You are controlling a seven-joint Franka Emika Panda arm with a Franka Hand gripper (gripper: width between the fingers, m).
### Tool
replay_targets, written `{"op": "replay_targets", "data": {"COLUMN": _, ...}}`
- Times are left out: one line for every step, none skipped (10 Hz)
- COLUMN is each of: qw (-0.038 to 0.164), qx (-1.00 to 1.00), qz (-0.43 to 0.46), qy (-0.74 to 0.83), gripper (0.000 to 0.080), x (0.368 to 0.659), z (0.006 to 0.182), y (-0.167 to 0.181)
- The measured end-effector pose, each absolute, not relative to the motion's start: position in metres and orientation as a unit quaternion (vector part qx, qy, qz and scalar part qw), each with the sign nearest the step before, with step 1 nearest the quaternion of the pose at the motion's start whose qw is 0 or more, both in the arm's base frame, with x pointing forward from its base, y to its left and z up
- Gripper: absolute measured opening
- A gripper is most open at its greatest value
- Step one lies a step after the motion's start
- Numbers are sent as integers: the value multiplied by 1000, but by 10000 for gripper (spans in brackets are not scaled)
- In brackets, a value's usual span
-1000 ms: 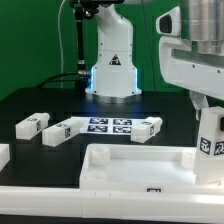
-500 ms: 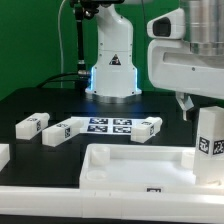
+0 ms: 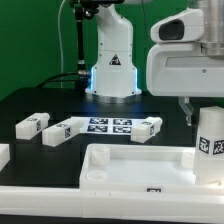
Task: Assemble desk
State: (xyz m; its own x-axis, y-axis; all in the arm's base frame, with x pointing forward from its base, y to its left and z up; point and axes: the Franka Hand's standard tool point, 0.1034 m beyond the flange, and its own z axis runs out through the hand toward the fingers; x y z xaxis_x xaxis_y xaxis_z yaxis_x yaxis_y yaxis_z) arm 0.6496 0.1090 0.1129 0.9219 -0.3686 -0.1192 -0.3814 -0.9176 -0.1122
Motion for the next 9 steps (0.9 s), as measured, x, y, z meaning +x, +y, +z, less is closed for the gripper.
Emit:
{"op": "replay_targets", "data": {"qw": 69, "qx": -985, "qz": 45, "qy": 150, "gripper": 649, "x": 650, "z": 113, "y": 109}}
{"op": "replay_targets", "data": {"qw": 70, "qx": -991, "qz": 42, "qy": 106, "gripper": 649, "x": 650, "z": 113, "y": 109}}
{"op": "replay_targets", "data": {"qw": 55, "qx": -997, "qz": 36, "qy": 48, "gripper": 649, "x": 650, "z": 113, "y": 106}}
{"op": "replay_targets", "data": {"qw": 46, "qx": -998, "qz": 26, "qy": -24, "gripper": 649, "x": 651, "z": 113, "y": 105}}
{"op": "replay_targets", "data": {"qw": 46, "qx": -996, "qz": 21, "qy": -80, "gripper": 649, "x": 650, "z": 112, "y": 105}}
{"op": "replay_targets", "data": {"qw": 45, "qx": -993, "qz": 18, "qy": -105, "gripper": 649, "x": 650, "z": 111, "y": 105}}
{"op": "replay_targets", "data": {"qw": 42, "qx": -987, "qz": 13, "qy": -157, "gripper": 649, "x": 652, "z": 111, "y": 102}}
{"op": "replay_targets", "data": {"qw": 43, "qx": -982, "qz": 11, "qy": -183, "gripper": 649, "x": 652, "z": 110, "y": 99}}
{"op": "replay_targets", "data": {"qw": 43, "qx": -979, "qz": 11, "qy": -198, "gripper": 649, "x": 652, "z": 110, "y": 97}}
